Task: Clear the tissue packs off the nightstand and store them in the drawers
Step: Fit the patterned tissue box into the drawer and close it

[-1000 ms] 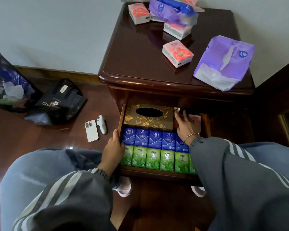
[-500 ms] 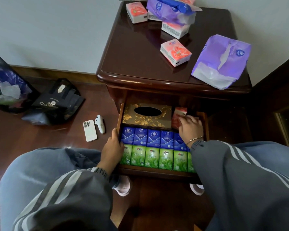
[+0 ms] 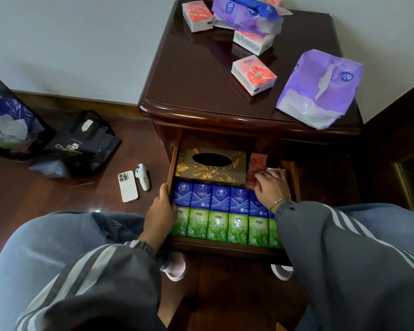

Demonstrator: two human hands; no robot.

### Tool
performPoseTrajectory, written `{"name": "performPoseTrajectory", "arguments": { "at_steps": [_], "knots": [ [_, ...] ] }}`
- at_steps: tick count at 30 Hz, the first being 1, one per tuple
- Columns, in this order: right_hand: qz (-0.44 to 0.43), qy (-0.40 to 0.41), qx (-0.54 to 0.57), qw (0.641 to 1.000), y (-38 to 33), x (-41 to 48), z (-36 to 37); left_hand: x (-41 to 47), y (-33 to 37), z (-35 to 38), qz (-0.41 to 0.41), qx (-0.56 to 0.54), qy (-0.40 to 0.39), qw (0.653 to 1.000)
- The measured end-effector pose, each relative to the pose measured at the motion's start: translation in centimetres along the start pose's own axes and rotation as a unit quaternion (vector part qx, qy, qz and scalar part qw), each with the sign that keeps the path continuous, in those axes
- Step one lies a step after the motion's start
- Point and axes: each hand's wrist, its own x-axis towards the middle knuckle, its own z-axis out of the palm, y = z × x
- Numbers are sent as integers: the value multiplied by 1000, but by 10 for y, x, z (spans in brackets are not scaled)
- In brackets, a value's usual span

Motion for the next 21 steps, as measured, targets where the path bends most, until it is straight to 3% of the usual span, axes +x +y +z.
{"name": "performPoseTrajectory", "arguments": {
  "at_steps": [9,21],
  "knots": [
    [40,-149,-42,987,-10,31,3,-2,2,-1,-2,4,6,1000],
    [-41,-165,-40,985,-3,12,-7,-1,1,1,-11,0,5,1000]
  ]
}}
